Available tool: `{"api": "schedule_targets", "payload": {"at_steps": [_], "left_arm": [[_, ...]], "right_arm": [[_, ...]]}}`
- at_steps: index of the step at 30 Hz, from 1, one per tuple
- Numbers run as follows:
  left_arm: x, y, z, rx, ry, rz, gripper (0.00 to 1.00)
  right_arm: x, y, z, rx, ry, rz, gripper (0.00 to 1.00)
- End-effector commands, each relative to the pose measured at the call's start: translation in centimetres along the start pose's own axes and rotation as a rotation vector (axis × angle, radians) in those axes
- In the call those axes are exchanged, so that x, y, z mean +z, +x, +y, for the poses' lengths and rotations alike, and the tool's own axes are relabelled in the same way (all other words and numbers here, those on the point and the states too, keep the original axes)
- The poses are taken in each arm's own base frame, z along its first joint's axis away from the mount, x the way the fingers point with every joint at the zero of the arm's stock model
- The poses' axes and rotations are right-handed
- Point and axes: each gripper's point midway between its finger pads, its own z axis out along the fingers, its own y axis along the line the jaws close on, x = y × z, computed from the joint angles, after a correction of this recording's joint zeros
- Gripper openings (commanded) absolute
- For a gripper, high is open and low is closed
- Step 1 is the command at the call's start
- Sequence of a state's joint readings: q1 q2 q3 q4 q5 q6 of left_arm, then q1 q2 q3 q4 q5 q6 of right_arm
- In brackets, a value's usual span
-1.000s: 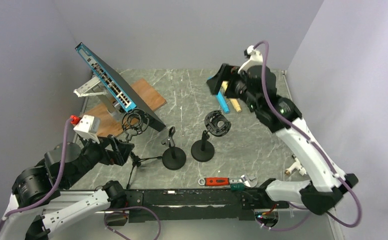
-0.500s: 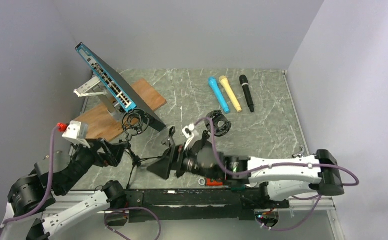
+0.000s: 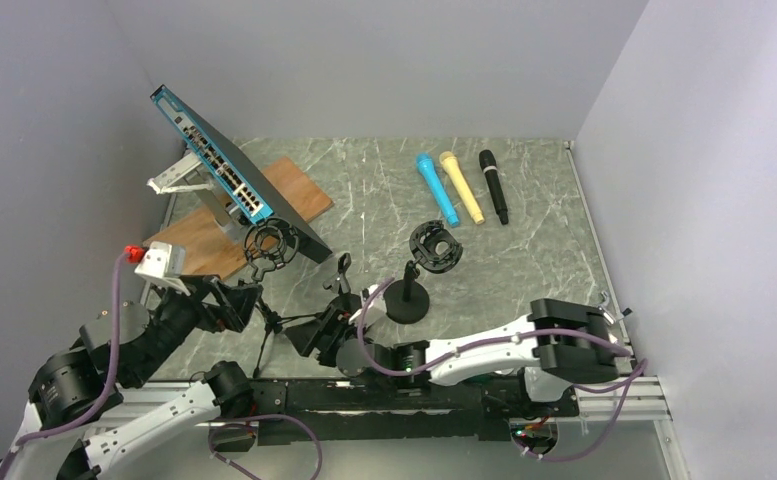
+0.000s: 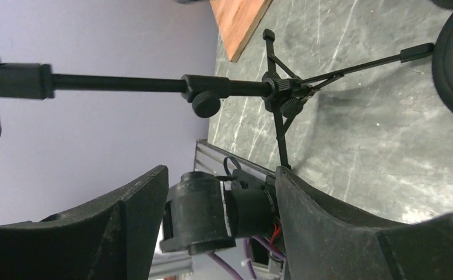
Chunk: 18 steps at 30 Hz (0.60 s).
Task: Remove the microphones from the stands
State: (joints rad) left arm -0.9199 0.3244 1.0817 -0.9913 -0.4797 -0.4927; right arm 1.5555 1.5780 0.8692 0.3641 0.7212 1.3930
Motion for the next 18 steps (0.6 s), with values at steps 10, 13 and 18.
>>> {"api": "schedule_targets", "payload": {"at_steps": [10,13,18], "left_arm": [[0.2,0.6,-1.5,0.061,0.05,0.097,0.99],[0.1,1.5,-1.5,0.059,0.046,0.144,0.99],[-0.1,2.1,-1.6,0.054,0.044,0.187,1.0]], "right_arm": [[5.5,0.5,4.8,0.18,-0.228,-0.056,0.62],[6.3,0.3,4.8,0.185,-0.242,-0.046,0.58],[7.2,0.9,4.7,0.174,-0.238,-0.025,0.47]]}}
